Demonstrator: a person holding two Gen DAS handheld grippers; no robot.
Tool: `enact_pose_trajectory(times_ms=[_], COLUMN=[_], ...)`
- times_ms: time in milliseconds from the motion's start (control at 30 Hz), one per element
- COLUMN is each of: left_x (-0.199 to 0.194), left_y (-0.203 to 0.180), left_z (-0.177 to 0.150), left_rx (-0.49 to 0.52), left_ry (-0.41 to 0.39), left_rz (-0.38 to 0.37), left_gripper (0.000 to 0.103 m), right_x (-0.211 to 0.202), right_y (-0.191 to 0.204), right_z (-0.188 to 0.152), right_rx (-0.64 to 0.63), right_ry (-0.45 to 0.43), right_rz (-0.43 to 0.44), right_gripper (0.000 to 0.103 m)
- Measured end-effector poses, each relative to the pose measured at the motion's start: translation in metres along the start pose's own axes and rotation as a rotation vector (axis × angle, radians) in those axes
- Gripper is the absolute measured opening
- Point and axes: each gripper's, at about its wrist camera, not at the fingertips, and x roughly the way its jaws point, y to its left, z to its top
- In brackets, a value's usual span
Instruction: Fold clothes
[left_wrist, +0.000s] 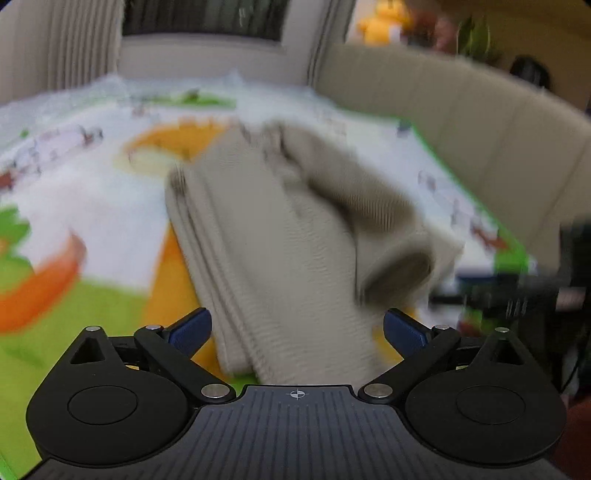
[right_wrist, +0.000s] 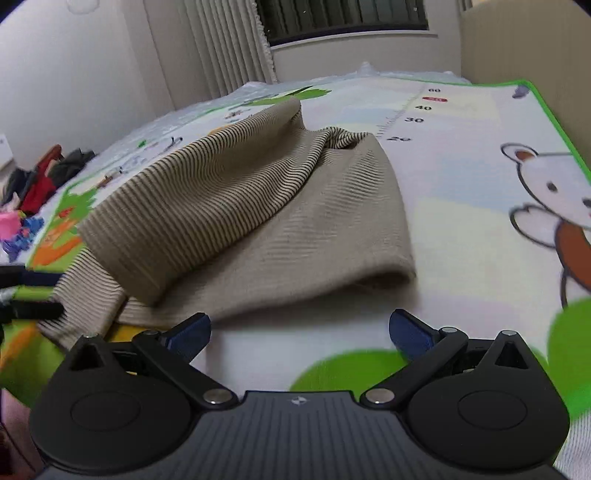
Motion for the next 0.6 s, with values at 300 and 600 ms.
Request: enact_pose_trajectory(times_ms=[300,600], left_x=[0.068,0.066], left_y=[0.015,0.049], left_z=[0.041,0.091], left_rx=[-0.101,-0.252], left_ry=[0.060,-0.069], left_rz=[0.105,0.093], left_gripper=[0.073,0.011], right_x=[-0.023,0.022], right_y=[0.024,0.099], right_z=[0.024,0.050], right_rx=[0.024,-0.223], right_ry=[-0.072,-0.109], right_rz=[-0.018,0.061], right_gripper=[0.057,0.054])
